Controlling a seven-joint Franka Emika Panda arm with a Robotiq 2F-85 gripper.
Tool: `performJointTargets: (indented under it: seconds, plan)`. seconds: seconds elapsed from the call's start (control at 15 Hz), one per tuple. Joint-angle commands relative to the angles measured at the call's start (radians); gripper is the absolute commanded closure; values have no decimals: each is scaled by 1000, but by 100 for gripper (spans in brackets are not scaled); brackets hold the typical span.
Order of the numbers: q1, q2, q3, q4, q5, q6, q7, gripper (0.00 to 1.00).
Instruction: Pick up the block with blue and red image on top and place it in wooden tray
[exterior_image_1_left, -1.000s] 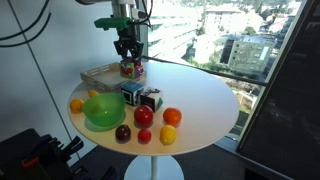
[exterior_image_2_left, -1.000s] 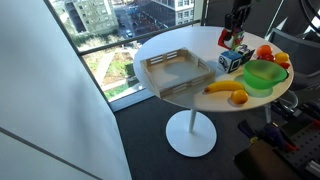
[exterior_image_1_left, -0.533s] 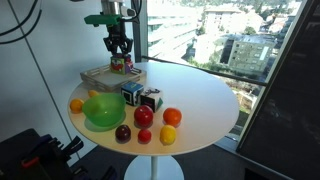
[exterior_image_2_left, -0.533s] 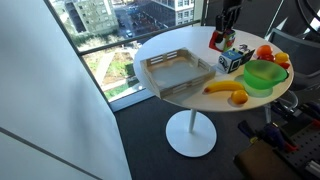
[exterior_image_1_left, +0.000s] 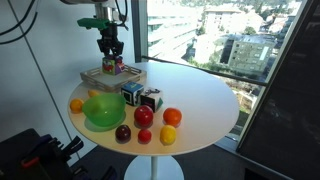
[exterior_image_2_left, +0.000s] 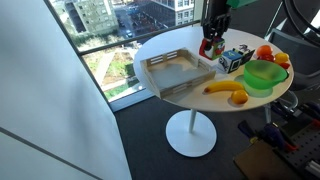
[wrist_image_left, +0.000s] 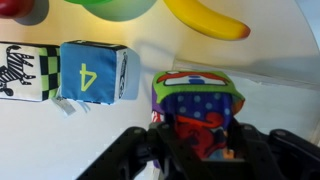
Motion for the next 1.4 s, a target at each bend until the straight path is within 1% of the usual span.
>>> performJointTargets:
  seconds: [0.0, 0.07, 0.13, 0.47, 0.53, 1.07, 1.33]
  plan:
    - [6, 23, 7, 28, 13, 2, 50, 78]
    - [5, 11, 6, 4, 0, 5, 27, 78]
    - [6, 14, 7, 4, 0, 5, 29, 53]
    - [6, 17, 7, 3, 0, 5, 29, 53]
    - [6, 17, 7, 3, 0, 5, 29, 78]
    - [33, 93, 19, 74, -14, 8, 44, 78]
    - [52, 141, 18, 114, -26, 28, 55, 78]
